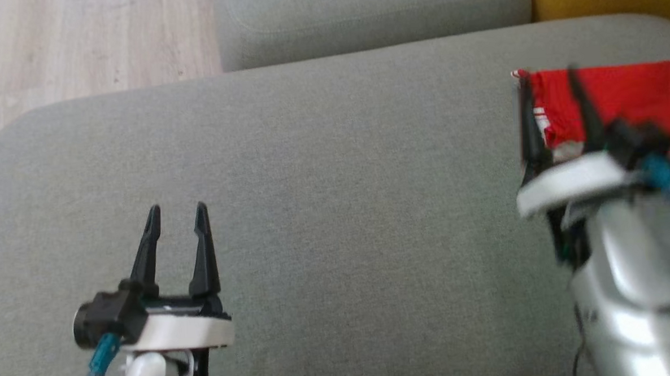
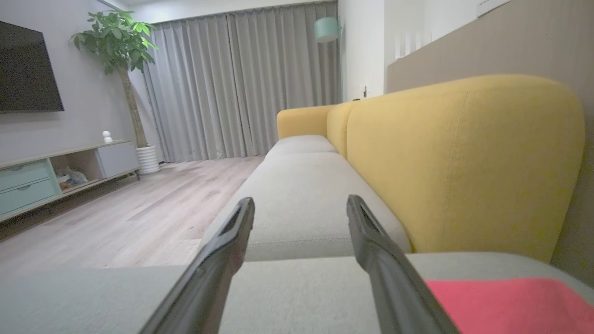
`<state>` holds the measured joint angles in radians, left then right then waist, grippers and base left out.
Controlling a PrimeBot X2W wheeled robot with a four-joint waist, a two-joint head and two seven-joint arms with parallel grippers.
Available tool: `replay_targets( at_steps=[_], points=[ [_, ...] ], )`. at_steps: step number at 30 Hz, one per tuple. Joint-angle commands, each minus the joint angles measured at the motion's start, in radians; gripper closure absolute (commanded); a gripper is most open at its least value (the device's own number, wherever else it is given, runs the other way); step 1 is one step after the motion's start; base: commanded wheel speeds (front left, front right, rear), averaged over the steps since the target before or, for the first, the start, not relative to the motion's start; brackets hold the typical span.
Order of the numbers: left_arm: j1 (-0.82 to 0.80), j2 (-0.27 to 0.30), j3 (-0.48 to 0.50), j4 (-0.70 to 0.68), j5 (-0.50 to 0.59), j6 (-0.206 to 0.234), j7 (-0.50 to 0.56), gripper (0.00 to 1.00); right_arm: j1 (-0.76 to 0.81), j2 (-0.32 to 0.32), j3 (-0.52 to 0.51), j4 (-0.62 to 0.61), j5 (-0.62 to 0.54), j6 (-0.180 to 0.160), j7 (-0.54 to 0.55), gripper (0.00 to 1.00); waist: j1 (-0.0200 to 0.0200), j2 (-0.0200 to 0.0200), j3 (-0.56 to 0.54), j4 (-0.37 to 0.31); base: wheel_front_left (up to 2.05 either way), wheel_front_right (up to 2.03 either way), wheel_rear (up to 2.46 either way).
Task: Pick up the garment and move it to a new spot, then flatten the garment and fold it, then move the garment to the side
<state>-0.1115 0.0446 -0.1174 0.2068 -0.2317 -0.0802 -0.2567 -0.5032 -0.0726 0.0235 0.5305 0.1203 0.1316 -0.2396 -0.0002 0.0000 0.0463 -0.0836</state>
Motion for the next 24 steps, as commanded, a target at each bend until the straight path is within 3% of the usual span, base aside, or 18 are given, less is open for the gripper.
replay_targets(
  at_steps=[1, 9, 14, 24],
  points=[
    [-0.017, 0.006, 0.042, -0.04, -0.009, 0.004, -0.005, 0.0, 0.007, 0.009, 0.023, -0.043, 0.012, -0.001, -0.013, 0.0, 0.0002, 0.0, -0.01, 0.006, 0.0, 0.0, 0.0],
    [0.037, 0.006, 0.032, -0.039, -0.045, 0.013, -0.005, 0.0, 0.257, 0.022, 0.102, -0.148, 0.157, -0.001, -0.022, 0.0, 0.0002, 0.0, -0.03, 0.029, 0.0, 0.0, 0.0],
    [0.051, 0.006, 0.049, -0.028, -0.048, 0.055, -0.005, 0.0, 0.29, 0.022, 0.13, -0.196, 0.134, -0.001, -0.022, 0.0, 0.0002, 0.0, -0.028, 0.028, 0.0, 0.0, 0.0],
    [0.042, 0.006, 0.064, -0.037, -0.066, 0.078, -0.005, 0.0, 0.294, 0.022, 0.139, -0.214, 0.137, -0.001, -0.022, 0.0, 0.0002, 0.0, -0.025, 0.026, 0.0, 0.0, 0.0]
  ],
)
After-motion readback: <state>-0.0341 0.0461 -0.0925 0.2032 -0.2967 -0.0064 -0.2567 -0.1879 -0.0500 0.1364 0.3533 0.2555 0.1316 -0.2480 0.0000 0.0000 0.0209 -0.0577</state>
